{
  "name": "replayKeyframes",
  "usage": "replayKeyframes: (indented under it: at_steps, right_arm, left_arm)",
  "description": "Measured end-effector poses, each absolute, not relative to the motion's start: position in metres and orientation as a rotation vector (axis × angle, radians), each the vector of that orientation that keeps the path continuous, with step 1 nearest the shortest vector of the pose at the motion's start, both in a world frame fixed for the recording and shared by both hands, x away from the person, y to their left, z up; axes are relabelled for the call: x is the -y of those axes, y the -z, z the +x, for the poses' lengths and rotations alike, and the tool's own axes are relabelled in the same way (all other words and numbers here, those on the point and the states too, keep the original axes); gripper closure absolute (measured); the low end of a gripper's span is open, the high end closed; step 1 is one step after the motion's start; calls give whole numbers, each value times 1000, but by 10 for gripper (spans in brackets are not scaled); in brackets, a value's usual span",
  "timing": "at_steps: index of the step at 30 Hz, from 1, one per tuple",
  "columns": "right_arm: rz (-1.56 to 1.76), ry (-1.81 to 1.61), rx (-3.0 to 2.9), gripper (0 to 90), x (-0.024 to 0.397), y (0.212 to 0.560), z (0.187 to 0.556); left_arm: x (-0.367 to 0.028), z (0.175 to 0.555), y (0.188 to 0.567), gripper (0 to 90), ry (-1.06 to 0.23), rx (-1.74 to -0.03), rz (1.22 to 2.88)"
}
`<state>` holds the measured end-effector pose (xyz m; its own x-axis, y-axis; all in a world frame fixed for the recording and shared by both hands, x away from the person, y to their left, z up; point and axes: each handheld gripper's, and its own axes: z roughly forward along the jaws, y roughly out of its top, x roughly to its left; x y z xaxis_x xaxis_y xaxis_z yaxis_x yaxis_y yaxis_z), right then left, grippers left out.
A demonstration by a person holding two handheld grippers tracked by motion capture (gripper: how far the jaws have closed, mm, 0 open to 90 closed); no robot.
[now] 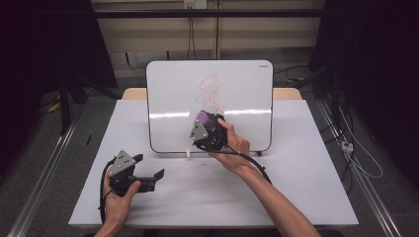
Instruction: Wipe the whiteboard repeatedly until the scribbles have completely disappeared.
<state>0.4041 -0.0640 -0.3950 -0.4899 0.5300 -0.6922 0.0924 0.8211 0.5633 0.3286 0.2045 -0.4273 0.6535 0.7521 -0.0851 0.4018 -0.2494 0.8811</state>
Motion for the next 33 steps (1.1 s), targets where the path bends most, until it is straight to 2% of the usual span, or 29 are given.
replayKeyframes:
  at_steps: [9, 23, 33]
  right_arm:
    - [540, -685, -2065, 418, 69, 393, 410]
    - [763, -786, -1950, 417, 123, 350, 448]
    - [655, -774, -1993, 417, 83, 372, 433]
  left_arm:
    - [-204, 328, 427, 56, -434, -911, 1872]
    - [-204, 329, 428, 58, -433, -914, 1866]
    - [-203, 329, 428, 58, -432, -903, 1876]
